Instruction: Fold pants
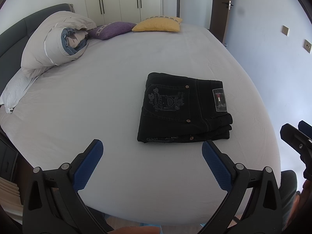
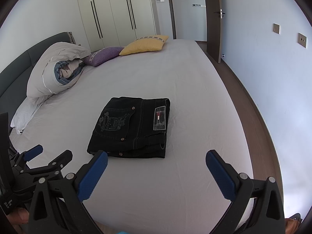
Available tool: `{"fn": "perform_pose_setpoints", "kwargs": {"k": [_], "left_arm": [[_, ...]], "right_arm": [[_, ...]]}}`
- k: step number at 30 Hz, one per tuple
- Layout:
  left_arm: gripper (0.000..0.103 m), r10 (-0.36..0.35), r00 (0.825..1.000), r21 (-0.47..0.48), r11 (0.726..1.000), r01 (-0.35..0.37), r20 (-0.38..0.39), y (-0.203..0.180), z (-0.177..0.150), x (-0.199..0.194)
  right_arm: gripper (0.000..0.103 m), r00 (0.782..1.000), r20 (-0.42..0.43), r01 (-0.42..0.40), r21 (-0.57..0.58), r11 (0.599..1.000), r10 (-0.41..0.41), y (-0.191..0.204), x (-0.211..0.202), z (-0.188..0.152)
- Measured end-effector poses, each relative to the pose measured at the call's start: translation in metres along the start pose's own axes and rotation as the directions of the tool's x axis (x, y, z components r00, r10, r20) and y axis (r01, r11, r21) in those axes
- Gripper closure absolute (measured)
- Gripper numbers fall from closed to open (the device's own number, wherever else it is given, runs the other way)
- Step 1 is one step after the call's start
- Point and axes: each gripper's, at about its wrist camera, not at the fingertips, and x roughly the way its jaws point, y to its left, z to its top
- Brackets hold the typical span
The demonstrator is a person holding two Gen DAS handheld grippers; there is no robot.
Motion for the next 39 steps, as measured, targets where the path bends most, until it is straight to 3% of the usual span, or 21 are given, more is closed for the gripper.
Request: {"fn": "perform_pose_setpoints", "kwargs": {"k": [39], "left_arm": [[0.0,-0.011,1.0,-0.004,1.0,0.011,-0.016,0.0049,-0.0036,0.003]], "right_arm": [[0.0,1.0,-0.008,-0.001,0.002,1.0,0.001,0.0011,0.0,-0.0072]]}}
